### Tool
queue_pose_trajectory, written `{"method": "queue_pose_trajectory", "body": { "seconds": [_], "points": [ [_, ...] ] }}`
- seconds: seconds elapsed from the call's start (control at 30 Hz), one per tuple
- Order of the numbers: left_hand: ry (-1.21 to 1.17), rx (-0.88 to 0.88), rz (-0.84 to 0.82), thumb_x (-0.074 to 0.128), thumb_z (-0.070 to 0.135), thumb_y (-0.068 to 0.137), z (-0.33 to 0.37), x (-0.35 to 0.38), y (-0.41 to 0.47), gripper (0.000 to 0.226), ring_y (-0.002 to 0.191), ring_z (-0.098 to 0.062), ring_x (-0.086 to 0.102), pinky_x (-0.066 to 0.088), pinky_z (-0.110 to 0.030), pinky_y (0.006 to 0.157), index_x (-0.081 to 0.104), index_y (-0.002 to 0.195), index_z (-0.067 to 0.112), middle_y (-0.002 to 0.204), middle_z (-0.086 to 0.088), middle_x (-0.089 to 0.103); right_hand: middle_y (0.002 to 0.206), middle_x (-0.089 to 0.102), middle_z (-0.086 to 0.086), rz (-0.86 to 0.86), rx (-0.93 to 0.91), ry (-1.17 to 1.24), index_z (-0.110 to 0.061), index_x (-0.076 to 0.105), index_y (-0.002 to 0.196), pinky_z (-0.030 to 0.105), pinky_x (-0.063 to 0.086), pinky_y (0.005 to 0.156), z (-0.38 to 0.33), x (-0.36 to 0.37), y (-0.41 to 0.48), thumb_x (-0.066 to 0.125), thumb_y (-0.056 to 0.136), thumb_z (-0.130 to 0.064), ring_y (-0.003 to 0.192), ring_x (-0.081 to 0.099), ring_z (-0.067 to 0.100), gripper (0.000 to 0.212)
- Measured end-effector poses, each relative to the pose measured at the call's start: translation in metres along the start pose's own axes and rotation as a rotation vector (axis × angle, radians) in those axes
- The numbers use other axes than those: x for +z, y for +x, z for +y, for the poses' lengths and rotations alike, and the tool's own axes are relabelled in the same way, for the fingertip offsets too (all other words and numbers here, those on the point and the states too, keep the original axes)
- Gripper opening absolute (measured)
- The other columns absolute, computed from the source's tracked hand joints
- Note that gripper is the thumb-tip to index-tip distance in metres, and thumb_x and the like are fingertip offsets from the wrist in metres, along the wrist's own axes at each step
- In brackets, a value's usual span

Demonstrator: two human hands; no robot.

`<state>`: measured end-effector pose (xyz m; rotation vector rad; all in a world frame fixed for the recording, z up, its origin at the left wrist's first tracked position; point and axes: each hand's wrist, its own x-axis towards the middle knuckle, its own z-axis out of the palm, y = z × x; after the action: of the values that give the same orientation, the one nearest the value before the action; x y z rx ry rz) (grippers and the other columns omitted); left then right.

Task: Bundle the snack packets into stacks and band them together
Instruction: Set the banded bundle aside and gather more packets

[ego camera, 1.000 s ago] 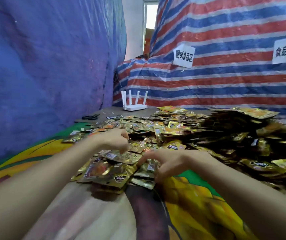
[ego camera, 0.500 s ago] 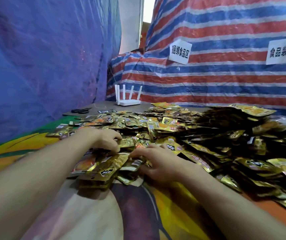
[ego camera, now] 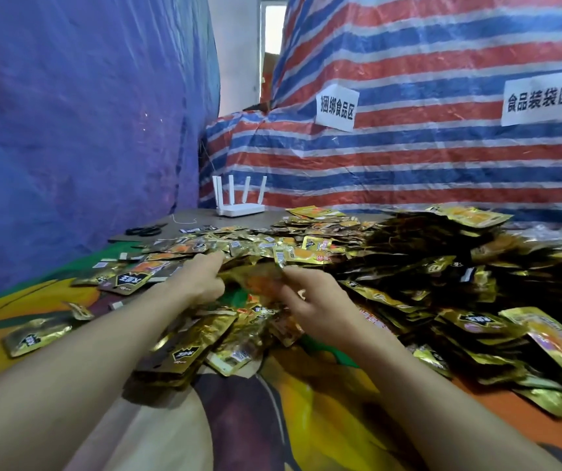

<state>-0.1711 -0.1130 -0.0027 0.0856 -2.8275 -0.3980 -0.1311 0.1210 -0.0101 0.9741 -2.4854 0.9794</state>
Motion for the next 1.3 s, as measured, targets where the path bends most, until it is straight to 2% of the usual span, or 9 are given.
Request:
{"method": "queue_pose_trajectory", "body": {
  "seconds": [0.17,0.27,0.47,0.57,0.73,0.83,0.97,1.13,1.3],
  "points": [
    [-0.391,0.011,0.261,0.055,-0.004,0.087,0.015,-0.018,-0.011,0.022,0.088,-0.028,0.058,0.044,-0.034,0.068,0.059,0.102,0.011,0.093,-0.008,0.065,0.081,0.070,-0.003,0.332,0.101,0.214,-0.017,0.066,0.093,0.040,0.055,0.066,-0.001,-0.006,-0.001,0.055,0.103,-0.030,0.073,0.065,0.018,0.020],
    [-0.626,-0.074,0.334,0.060,-0.001,0.090,0.025,-0.029,-0.015,0.020,0.096,-0.034,0.064,0.053,-0.046,0.089,0.062,0.109,0.006,0.101,-0.016,0.070,0.085,0.070,-0.003,0.367,0.184,0.307,-0.017,0.066,0.096,0.043,0.059,0.072,-0.004,-0.005,0.000,0.055,0.103,-0.031,0.077,0.067,0.016,0.019],
    [-1.051,-0.274,0.353,0.065,0.004,0.091,0.057,-0.032,-0.044,0.009,0.082,-0.039,0.072,0.057,-0.054,0.082,0.057,0.086,0.003,0.089,-0.022,0.072,0.096,0.068,-0.001,0.380,0.354,0.464,-0.023,0.060,0.102,0.052,0.057,0.085,-0.009,0.002,0.002,0.051,0.102,-0.028,0.090,0.066,0.020,0.011],
    [-1.190,-0.235,0.312,0.064,0.006,0.093,0.080,-0.021,-0.064,0.007,0.087,-0.040,0.071,0.055,-0.060,0.086,0.067,0.093,-0.001,0.087,-0.017,0.075,0.095,0.066,-0.005,0.409,0.348,0.488,-0.021,0.058,0.102,0.041,0.054,0.084,-0.012,0.004,0.003,0.049,0.102,-0.024,0.090,0.063,0.015,0.009],
    [-1.342,-0.164,0.213,0.058,-0.008,0.086,0.112,0.008,-0.080,0.039,0.082,-0.029,0.072,0.057,-0.037,0.060,0.073,0.103,0.023,0.074,0.001,0.075,0.089,0.068,-0.009,0.429,0.278,0.540,-0.034,0.055,0.097,0.041,0.055,0.082,-0.017,0.005,0.002,0.047,0.100,-0.027,0.085,0.065,0.009,0.011],
    [-1.395,-0.065,0.162,0.052,-0.012,0.088,0.122,0.025,-0.083,0.066,0.091,-0.031,0.073,0.059,-0.040,0.067,0.054,0.135,0.033,0.098,-0.007,0.076,0.085,0.072,-0.011,0.391,0.204,0.552,-0.038,0.056,0.102,0.044,0.058,0.079,-0.017,0.010,0.000,0.046,0.095,-0.037,0.079,0.069,0.007,0.011],
    [-1.477,-0.119,0.172,0.059,-0.008,0.088,0.119,0.030,-0.085,0.047,0.075,-0.020,0.073,0.055,-0.029,0.053,0.053,0.122,0.025,0.098,-0.013,0.072,0.088,0.073,-0.010,0.357,0.190,0.593,-0.042,0.056,0.100,0.050,0.060,0.077,-0.016,0.014,-0.001,0.040,0.085,-0.065,0.082,0.071,0.009,0.031],
    [-1.296,-0.048,0.110,0.066,-0.005,0.088,0.109,0.036,-0.090,0.043,0.061,-0.003,0.068,0.054,-0.022,0.051,0.043,0.117,0.016,0.095,-0.008,0.064,0.081,0.065,-0.021,0.399,0.133,0.546,-0.030,0.060,0.088,0.020,0.048,0.067,-0.018,0.012,0.000,0.035,0.093,-0.066,0.074,0.062,-0.001,0.044],
    [-1.035,0.135,0.152,0.083,0.025,0.066,0.105,0.032,-0.088,0.102,0.085,-0.005,0.072,0.059,-0.026,0.076,0.019,0.145,0.028,0.105,-0.001,0.071,0.077,0.063,-0.020,0.408,0.072,0.451,-0.033,0.057,0.081,0.024,0.046,0.064,-0.018,0.008,-0.001,0.034,0.088,-0.074,0.070,0.060,0.002,0.047]
  ]
}}
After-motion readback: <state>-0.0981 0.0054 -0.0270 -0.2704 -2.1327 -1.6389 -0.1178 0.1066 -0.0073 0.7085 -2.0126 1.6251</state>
